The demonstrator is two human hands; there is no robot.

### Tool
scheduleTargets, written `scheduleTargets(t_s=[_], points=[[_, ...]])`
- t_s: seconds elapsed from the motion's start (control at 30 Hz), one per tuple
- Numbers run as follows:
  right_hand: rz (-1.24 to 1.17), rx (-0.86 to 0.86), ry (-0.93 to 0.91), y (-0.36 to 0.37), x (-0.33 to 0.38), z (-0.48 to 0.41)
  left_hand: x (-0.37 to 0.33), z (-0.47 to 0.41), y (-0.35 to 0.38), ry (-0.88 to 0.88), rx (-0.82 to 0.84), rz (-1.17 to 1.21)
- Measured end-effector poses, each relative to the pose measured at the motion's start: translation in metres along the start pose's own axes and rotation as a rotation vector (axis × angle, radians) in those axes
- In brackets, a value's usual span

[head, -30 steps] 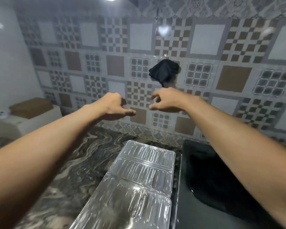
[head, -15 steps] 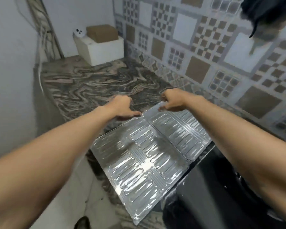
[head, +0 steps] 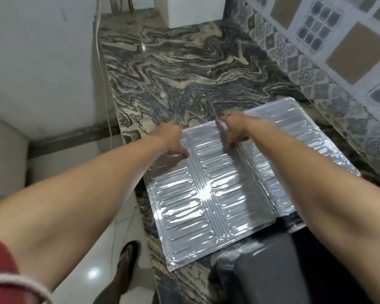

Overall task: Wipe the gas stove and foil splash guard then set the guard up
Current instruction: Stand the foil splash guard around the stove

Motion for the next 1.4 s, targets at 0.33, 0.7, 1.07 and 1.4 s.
scheduleTargets(t_s=[0.33, 0.7, 1.07, 1.4], points=[[0.020, -0.128, 0.028, -0.013, -0.002, -0.010, -0.002, 0.005, -0.013, -0.129, -0.106, 0.070], [0.064, -0.322, 0.010, -0.092, -0.006, 0.049, -0.025, 0.017, -0.114, -0.109, -0.253, 0.387], [-0.011, -0.653, 0.078, -0.226, -0.018, 0.151, -0.076, 0.049, -0.262, 0.186, -0.476, 0.365], [-0.141, -0.861, 0.294, -0.246, -0.065, 0.220, -0.133, 0.032, -0.306, 0.384, -0.487, 0.418]])
Point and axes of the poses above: each hand's wrist, its own z-axis away from the middle knuckle, its own y-axis out of the palm, x = y × z, the point moved 5 cm from there along -z, towards the middle knuckle, and after that the axes turned 12 degrees about -x, right-handed, at the moved point
